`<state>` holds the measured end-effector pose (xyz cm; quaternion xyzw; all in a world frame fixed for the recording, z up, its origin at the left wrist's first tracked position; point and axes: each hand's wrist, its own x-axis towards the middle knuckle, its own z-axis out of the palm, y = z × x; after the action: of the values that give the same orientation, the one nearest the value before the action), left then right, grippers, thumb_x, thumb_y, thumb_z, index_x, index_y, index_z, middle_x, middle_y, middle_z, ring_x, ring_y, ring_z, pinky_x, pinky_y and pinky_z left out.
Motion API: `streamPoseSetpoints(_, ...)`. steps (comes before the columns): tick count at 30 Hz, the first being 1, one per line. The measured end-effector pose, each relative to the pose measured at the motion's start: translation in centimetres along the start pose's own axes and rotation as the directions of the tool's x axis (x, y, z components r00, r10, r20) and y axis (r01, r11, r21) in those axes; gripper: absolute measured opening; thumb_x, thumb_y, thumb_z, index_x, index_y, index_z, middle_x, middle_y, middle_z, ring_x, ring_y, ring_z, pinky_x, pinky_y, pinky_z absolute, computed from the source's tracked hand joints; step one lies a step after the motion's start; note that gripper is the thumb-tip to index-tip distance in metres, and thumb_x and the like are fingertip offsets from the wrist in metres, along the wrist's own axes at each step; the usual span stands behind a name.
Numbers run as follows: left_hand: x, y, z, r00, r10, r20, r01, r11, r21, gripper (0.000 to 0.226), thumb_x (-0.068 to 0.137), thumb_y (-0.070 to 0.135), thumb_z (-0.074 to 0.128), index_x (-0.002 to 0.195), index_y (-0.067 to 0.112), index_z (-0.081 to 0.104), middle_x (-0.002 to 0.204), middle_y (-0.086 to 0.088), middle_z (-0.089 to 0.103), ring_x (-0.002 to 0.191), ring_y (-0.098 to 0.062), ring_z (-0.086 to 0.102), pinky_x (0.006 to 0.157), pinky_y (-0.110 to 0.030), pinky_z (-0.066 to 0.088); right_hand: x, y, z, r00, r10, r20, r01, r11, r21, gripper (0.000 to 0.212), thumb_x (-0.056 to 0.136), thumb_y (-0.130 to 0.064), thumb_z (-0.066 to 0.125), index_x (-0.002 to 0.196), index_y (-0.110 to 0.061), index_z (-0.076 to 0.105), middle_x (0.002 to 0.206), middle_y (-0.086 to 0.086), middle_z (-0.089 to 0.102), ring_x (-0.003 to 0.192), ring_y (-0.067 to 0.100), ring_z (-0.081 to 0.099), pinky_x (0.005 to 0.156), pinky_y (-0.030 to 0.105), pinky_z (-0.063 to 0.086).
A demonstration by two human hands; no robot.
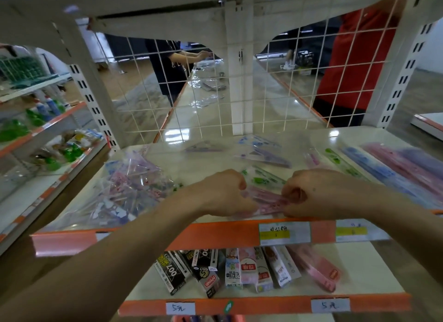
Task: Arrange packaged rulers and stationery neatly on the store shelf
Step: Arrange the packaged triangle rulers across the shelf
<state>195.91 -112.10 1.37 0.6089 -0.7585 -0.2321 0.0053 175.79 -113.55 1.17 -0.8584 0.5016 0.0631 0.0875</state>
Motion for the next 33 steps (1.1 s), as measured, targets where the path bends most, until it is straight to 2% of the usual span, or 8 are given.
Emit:
streamPoseSetpoints(2, -0.4, -0.7, -1.0, 0.999, -0.035, -0.027, 0.033, 0.997, -0.066, 0.064, 0.085, 0.048, 0.061, 0.138, 0.016, 0.045, 0.132, 0.0, 0.053, 0.108, -0.014, 0.053, 0.091, -0.025, 0.042, 0.3, -0.2, -1.0, 1.0, -0.006, 0.02, 0.005, 1.0, 0.021, 0.045, 0.083, -0.06, 0.054, 0.119, -0.034, 0.056, 0.102, -0.018, 0.053, 0.094, 0.004, 0.053, 0.086, 0.024, 0.047)
streamPoseSetpoints(5, -1.5, -3.0, -3.9, 0.98, -0.139, -0.139, 0.115, 0.98, -0.163, 0.056, 0.086, 0.043, 0.063, 0.135, 0.017, 0.05, 0.127, 0.001, 0.057, 0.098, -0.013, 0.056, 0.085, -0.023, 0.043, 1.6, -1.2, -2.6, 0.996, -0.043, -0.072, 0.048, 0.996, 0.07, 0.042, 0.085, -0.056, 0.053, 0.121, -0.034, 0.057, 0.098, -0.021, 0.053, 0.091, 0.002, 0.054, 0.083, 0.023, 0.046)
streamPoseSetpoints(9, -3.8, -8.1, -7.2, 0.915, -0.318, -0.247, 0.237, 0.922, -0.308, 0.042, 0.087, 0.031, 0.065, 0.125, 0.013, 0.057, 0.104, -0.004, 0.063, 0.083, -0.014, 0.063, 0.068, -0.024, 0.051, 5.0, -4.8, -2.9, 0.982, -0.145, -0.124, 0.165, 0.972, 0.17, 0.04, 0.087, -0.05, 0.057, 0.122, -0.031, 0.058, 0.095, -0.021, 0.055, 0.091, 0.003, 0.055, 0.082, 0.022, 0.045)
streamPoseSetpoints(13, -6.3, -12.1, -7.7, 0.853, -0.437, -0.285, 0.356, 0.887, -0.295, 0.042, 0.087, 0.029, 0.066, 0.125, 0.012, 0.058, 0.099, -0.004, 0.063, 0.072, -0.012, 0.058, 0.059, -0.021, 0.043, 8.8, -9.5, -1.8, 0.971, -0.225, -0.081, 0.239, 0.936, 0.257, 0.045, 0.088, -0.048, 0.055, 0.127, -0.026, 0.054, 0.117, -0.009, 0.056, 0.102, 0.01, 0.054, 0.085, 0.025, 0.043)
streamPoseSetpoints(17, -7.8, -13.3, -6.4, 0.855, -0.474, -0.209, 0.442, 0.878, -0.182, 0.059, 0.08, 0.041, 0.071, 0.132, 0.021, 0.052, 0.123, -0.004, 0.057, 0.092, -0.012, 0.055, 0.074, -0.022, 0.04, 11.7, -13.8, -1.1, 0.97, -0.245, -0.008, 0.242, 0.952, 0.188, 0.062, 0.088, -0.054, 0.054, 0.139, -0.022, 0.04, 0.141, 0.001, 0.043, 0.124, 0.02, 0.045, 0.094, 0.029, 0.038)
streamPoseSetpoints(22, -7.9, -13.6, -4.6, 0.878, -0.457, -0.141, 0.457, 0.889, -0.032, 0.084, 0.075, 0.052, 0.071, 0.146, 0.034, 0.029, 0.152, 0.002, 0.029, 0.133, -0.02, 0.037, 0.101, -0.031, 0.034, 13.2, -16.6, -1.0, 0.966, -0.239, 0.101, 0.23, 0.969, 0.095, 0.081, 0.073, -0.063, 0.065, 0.14, -0.023, 0.041, 0.141, 0.004, 0.044, 0.123, 0.025, 0.047, 0.096, 0.036, 0.044)
streamPoseSetpoints(28, -7.0, -14.9, -3.5, 0.861, -0.499, -0.099, 0.501, 0.865, -0.002, 0.092, 0.069, 0.054, 0.074, 0.146, 0.035, 0.027, 0.149, -0.002, 0.028, 0.137, -0.027, 0.028, 0.108, -0.049, 0.033, 13.5, -17.2, -1.6, 0.955, -0.274, 0.115, 0.269, 0.961, 0.058, 0.067, 0.071, -0.059, 0.07, 0.122, -0.017, 0.054, 0.12, 0.004, 0.053, 0.103, 0.021, 0.052, 0.077, 0.032, 0.045)
streamPoseSetpoints(33, -6.8, -15.4, -3.6, 0.862, -0.499, -0.091, 0.502, 0.865, 0.011, 0.093, 0.068, 0.057, 0.074, 0.145, 0.035, 0.027, 0.149, 0.0, 0.027, 0.136, -0.025, 0.028, 0.109, -0.05, 0.032, 14.5, -17.2, -2.0, 0.956, -0.243, 0.164, 0.242, 0.97, 0.024, 0.08, 0.064, -0.068, 0.07, 0.124, -0.019, 0.052, 0.121, 0.0, 0.053, 0.105, 0.021, 0.051, 0.084, 0.035, 0.047)
